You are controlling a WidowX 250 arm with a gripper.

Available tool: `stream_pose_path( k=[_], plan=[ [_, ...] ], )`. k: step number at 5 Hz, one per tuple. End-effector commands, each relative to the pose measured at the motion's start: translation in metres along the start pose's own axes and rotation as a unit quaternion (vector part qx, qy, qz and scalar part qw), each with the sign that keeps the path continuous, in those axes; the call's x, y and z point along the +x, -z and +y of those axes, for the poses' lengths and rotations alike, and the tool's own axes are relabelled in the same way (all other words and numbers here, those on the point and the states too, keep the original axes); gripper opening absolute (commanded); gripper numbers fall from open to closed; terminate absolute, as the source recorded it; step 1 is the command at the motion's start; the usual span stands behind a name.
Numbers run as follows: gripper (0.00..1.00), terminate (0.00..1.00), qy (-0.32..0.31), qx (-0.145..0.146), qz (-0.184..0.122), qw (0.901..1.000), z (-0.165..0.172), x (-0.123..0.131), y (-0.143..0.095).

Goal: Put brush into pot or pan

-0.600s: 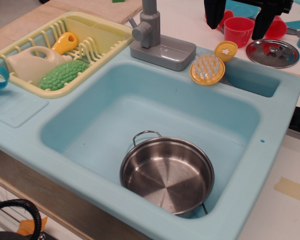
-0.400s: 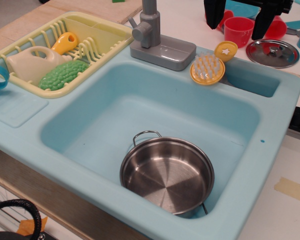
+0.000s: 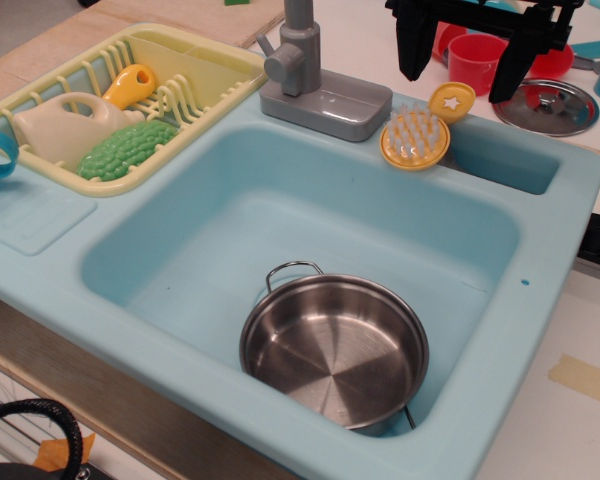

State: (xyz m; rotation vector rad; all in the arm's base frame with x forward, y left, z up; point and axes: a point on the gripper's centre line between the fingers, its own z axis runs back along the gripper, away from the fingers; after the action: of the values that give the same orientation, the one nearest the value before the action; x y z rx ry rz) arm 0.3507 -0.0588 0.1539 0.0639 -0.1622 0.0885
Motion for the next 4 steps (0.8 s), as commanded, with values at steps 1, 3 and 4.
stream_pose_path(
  k=[1, 3, 4],
  plan=[
    [1.00, 0.00, -0.001, -0.002, -0.004, 1.0000, -0.003, 0.000, -0.006],
    [1.00, 0.00, -0.006, -0.008, 0.008, 0.9999, 0.000, -0.004, 0.002],
    [1.00, 0.00, -0.010, -0.013, 0.018, 0.9997, 0.003, -0.006, 0.009]
  ],
)
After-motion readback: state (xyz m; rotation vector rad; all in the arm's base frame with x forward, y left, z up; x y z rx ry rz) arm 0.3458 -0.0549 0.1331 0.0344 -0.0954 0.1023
